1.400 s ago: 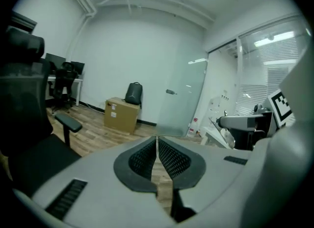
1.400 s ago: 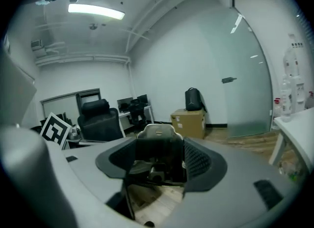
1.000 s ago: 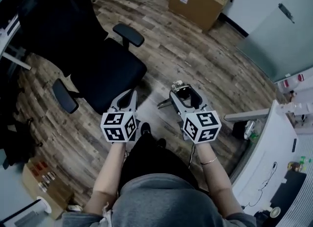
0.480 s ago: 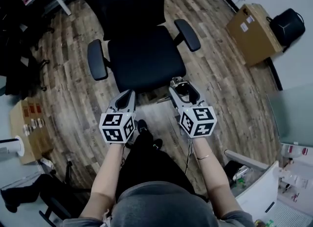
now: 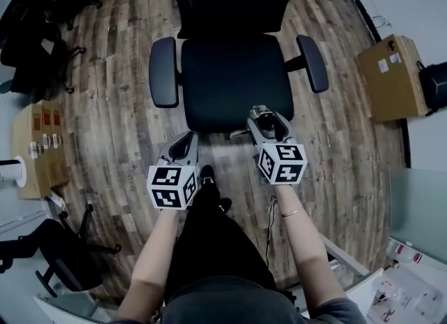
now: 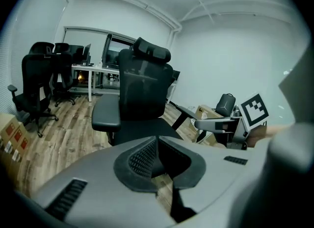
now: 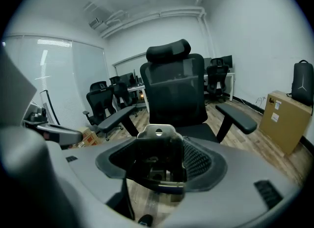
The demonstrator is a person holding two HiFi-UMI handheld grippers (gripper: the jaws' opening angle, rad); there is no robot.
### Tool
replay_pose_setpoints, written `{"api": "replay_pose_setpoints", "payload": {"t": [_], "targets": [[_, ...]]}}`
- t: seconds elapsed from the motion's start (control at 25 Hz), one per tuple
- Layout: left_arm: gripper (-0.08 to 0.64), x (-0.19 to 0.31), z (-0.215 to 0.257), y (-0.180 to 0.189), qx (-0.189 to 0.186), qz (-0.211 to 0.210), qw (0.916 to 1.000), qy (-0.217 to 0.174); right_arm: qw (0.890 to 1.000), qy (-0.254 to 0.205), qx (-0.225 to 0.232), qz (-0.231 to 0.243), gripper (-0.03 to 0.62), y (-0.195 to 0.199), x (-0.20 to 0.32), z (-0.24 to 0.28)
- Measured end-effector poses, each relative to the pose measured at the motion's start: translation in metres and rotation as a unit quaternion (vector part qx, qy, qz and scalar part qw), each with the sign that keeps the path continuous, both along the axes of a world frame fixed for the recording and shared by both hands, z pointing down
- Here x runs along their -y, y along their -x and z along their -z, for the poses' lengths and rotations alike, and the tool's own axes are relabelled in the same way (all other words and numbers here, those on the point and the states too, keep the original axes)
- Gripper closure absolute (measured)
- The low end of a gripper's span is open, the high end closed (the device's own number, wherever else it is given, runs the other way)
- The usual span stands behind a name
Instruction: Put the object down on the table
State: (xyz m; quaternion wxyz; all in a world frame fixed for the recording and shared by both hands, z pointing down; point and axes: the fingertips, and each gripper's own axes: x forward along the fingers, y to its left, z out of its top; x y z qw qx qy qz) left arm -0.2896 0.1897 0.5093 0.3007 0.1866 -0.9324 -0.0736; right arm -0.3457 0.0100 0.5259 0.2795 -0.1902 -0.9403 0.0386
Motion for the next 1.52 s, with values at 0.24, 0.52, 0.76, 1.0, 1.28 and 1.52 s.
{"api": "replay_pose_setpoints", "payload": {"t": [0.24, 0.52, 0.76, 1.0, 1.28, 1.52], "targets": [[0.529, -0.001, -0.036, 0.023, -0.028, 0.007, 0.9995, -0.008, 0.999, -0.020, -0.026, 0.012, 0.302, 0.044, -0.018, -0.049], [0.529, 0.004, -0.089, 0.051, -0.054, -0.005, 0.9985, -0.003, 0.998, -0.030, -0.054, -0.013, 0.302, 0.080, -0.022, -0.119], [0.529, 0.000, -0.120, 0.068, -0.070, -0.001, 0.9975, -0.003, 0.997, -0.053, -0.060, -0.022, 0.302, 0.108, -0.022, -0.163], [0.529, 0.000, -0.148, 0.081, -0.086, 0.002, 0.9962, -0.007, 0.995, -0.059, -0.075, -0.036, 0.302, 0.126, -0.027, -0.204], [0.529, 0.003, -0.165, 0.095, -0.098, 0.003, 0.9950, -0.018, 0.992, -0.073, -0.091, -0.051, 0.302, 0.145, -0.023, -0.236], [0.529, 0.004, -0.173, 0.101, -0.107, 0.005, 0.9940, -0.023, 0.989, -0.083, -0.107, -0.051, 0.302, 0.159, -0.020, -0.254]]}}
